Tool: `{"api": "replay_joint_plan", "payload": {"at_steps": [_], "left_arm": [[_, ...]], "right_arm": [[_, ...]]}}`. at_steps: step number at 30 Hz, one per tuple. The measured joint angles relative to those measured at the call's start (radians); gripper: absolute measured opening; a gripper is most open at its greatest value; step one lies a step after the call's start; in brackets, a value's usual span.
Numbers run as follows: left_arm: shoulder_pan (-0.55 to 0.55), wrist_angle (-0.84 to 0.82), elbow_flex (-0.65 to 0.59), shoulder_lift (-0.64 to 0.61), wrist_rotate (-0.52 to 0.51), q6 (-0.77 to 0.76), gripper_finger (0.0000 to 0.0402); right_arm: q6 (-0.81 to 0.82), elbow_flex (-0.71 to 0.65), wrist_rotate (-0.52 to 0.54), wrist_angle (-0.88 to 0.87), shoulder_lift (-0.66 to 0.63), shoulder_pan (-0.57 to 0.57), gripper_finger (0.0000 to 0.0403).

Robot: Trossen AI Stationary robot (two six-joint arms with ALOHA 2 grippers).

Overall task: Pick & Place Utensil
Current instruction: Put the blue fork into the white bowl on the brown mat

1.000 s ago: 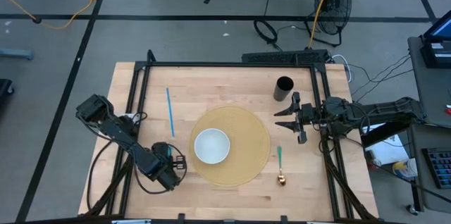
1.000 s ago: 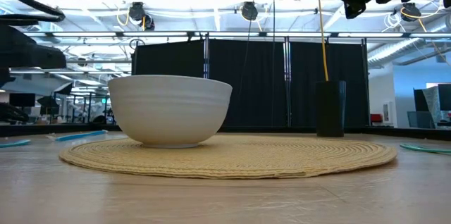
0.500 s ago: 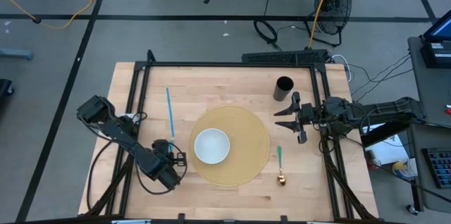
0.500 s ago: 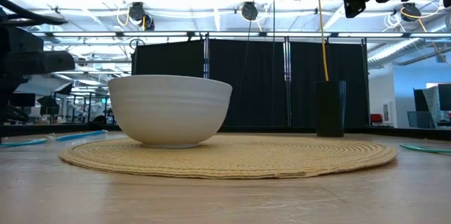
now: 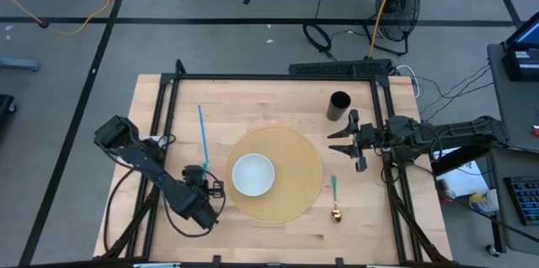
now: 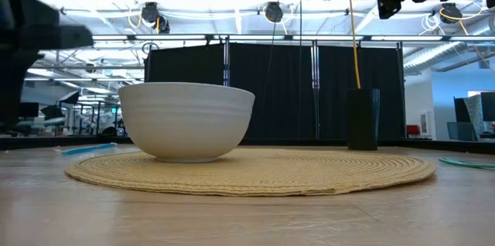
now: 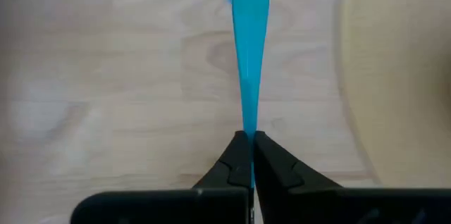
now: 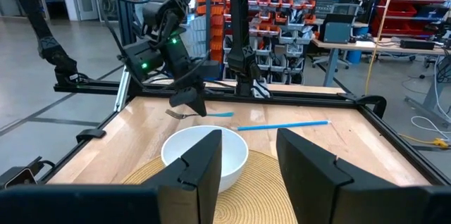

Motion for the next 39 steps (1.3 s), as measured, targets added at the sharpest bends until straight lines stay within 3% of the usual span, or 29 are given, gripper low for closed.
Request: {"api": "replay_joint_plan", "payload": {"at_steps": [18,28,34,39], "left_arm": [[0.022,-0.101,0.107,-0.002,-0.437,0.034,0.0001],[0.119,-0.098,0.107,-0.018,-0.597,0.221,0.0001],[0.158,-0.085,0.108,-0.078,-0.741,0.369,0.0001],[0.185,0.028,0.109,-0.105,-0.858,0.487,0.0001]], "right_arm": [[0.002,0.000,0.000,0.016,0.000,0.000,0.0130],[-0.017,0.000,0.007,0.039,0.000,0.000,0.0130],[0.035,0.000,0.145,0.037,0.000,0.000,0.0130],[0.038,0.000,0.209,0.036,0.000,0.000,0.0130]]}}
